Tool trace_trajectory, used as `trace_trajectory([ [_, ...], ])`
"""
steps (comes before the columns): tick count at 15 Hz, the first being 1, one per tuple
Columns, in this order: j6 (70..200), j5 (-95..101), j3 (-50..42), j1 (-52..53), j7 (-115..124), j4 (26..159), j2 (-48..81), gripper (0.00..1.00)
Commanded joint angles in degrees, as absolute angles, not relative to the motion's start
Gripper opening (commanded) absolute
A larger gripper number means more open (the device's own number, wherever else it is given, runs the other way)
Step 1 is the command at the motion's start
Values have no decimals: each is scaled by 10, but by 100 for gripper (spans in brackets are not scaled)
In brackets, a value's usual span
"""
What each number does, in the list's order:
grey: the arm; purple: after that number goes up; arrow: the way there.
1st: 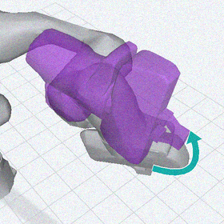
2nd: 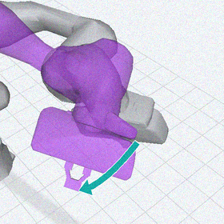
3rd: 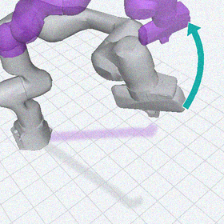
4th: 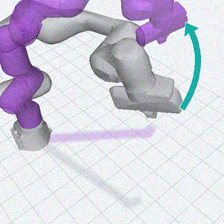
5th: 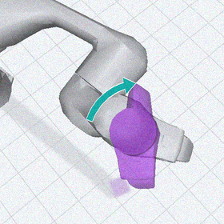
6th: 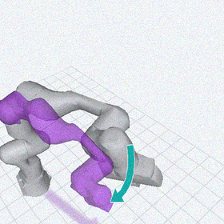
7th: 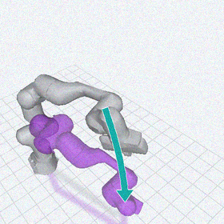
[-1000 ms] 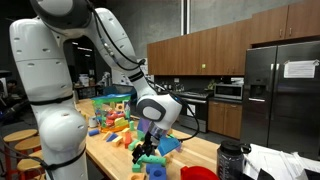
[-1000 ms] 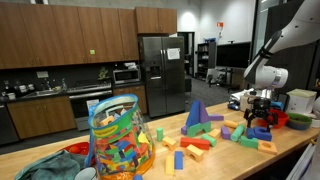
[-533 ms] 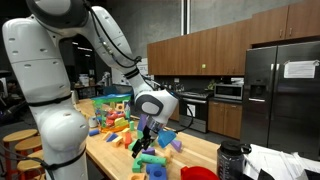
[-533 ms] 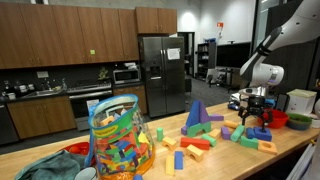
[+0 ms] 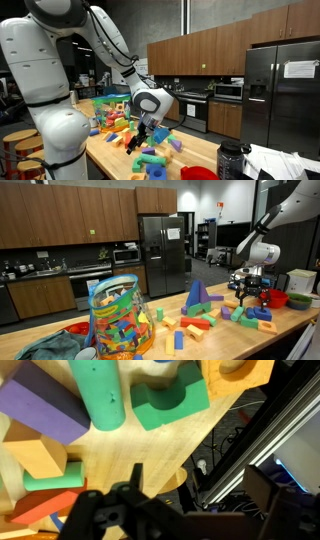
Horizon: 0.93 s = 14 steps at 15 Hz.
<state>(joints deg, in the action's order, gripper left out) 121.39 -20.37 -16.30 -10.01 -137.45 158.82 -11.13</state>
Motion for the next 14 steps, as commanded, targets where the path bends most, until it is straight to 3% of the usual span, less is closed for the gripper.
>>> trace_trajectory([
  [1, 1201, -201, -159, -95, -1382, 1588, -112, 100],
  [14, 1212, -335, -156, -93, -1352, 1591, -77, 100],
])
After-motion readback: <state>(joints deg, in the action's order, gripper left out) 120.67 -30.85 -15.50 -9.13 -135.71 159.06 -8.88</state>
